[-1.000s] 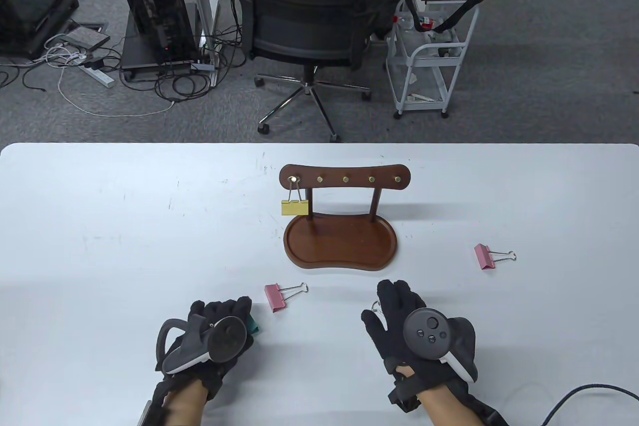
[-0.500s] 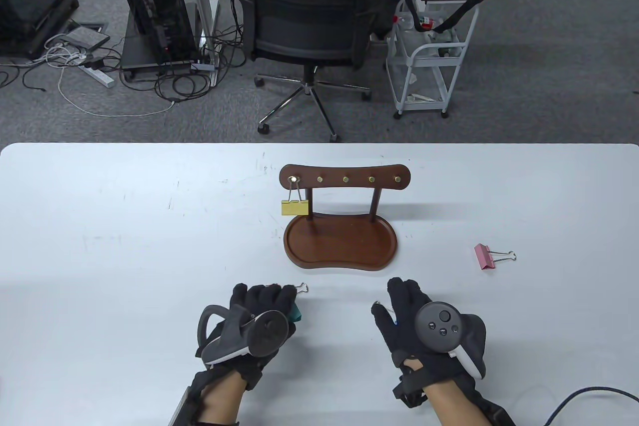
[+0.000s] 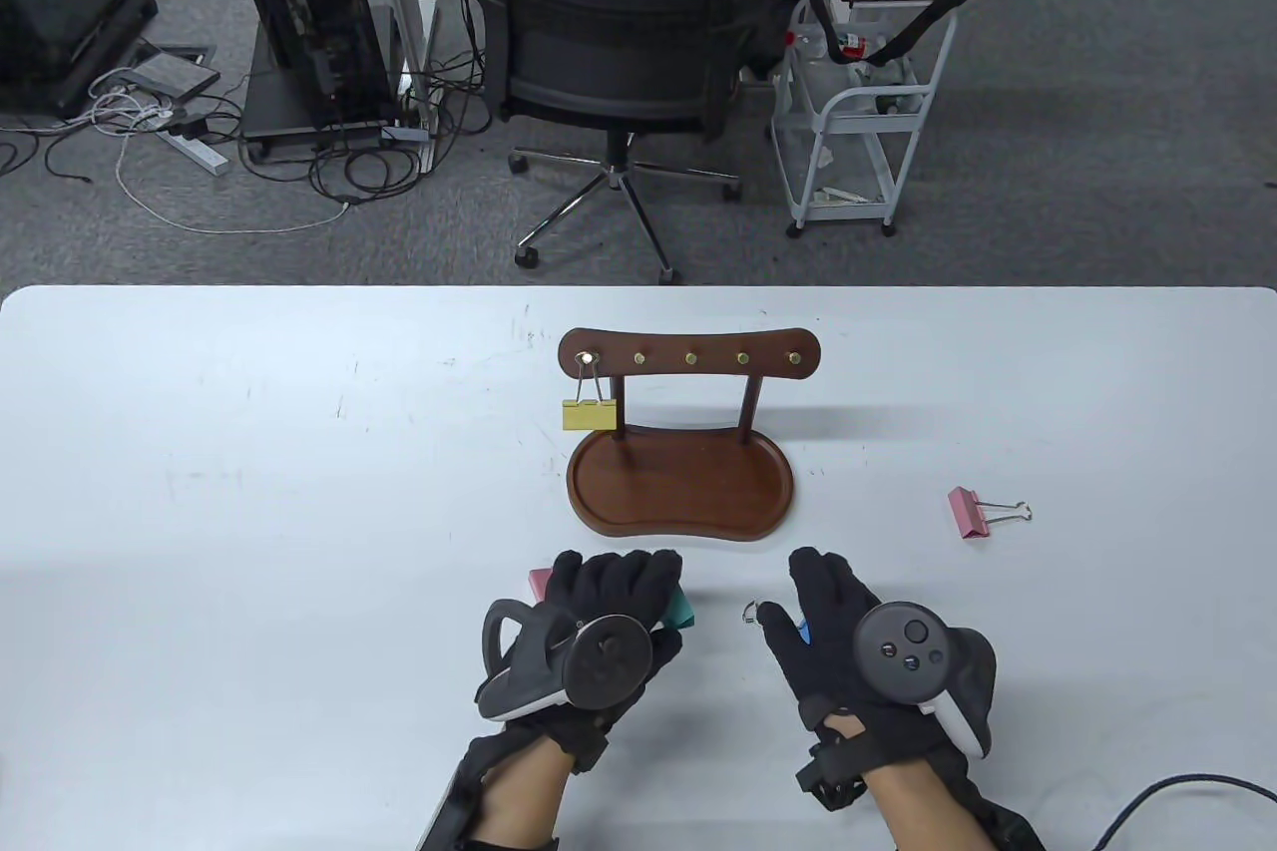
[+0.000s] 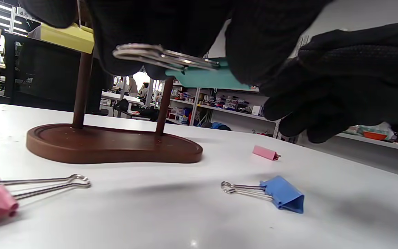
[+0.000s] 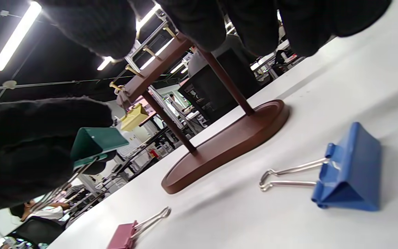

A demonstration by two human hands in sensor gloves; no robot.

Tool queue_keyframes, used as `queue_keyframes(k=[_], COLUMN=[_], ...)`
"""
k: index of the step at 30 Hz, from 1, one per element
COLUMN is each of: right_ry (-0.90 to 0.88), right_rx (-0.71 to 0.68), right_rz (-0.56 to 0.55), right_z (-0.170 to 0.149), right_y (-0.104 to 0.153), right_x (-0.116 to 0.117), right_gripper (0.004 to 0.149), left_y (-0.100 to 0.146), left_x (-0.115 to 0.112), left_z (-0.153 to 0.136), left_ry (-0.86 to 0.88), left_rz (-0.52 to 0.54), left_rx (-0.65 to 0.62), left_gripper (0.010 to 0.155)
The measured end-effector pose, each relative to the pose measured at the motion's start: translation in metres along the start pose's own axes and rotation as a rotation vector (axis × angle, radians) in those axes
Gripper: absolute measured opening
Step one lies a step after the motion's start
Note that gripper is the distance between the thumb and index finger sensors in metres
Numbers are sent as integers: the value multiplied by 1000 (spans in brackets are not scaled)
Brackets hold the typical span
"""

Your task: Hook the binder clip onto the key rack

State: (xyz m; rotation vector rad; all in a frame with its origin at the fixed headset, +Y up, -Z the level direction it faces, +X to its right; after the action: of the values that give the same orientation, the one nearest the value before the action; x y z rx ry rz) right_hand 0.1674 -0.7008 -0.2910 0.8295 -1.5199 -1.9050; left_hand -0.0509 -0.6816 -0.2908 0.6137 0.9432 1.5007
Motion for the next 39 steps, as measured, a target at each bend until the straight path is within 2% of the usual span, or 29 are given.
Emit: queue_keyframes(k=[8,17,24,39], right_ry=[-96,-155,-166,-146], right_rx=[-195,-395,-523,-610], right_rz=[20,59,116,144], right_z=[20,40,55,67], right_y=[1,7,13,21], right_x=[3,6,13,24], right_gripper=[82,75,71,68], left_y=[16,35,40,42], left_x=[2,10,17,18], left_z=[2,-5,10,34], left_ry=[19,78,50,25], left_rz=[34,97,102,89], left_rx=[-27,-43,-80,-173], left_gripper=[81,86,89,92])
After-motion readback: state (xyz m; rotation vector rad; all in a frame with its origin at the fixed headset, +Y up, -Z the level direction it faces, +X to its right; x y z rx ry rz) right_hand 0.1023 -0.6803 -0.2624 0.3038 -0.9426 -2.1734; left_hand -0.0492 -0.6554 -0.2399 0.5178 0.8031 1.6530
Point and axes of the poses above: the tracker on the back of each hand, its own z axis roughly to the thumb side, its own y axis roughly from the fingertips to the wrist, x = y × z, the point moved 5 cm from there along -y, roughly from the wrist to the fingertips, and after that the axes turned 9 degrees about -z, right-handed, at the moved point
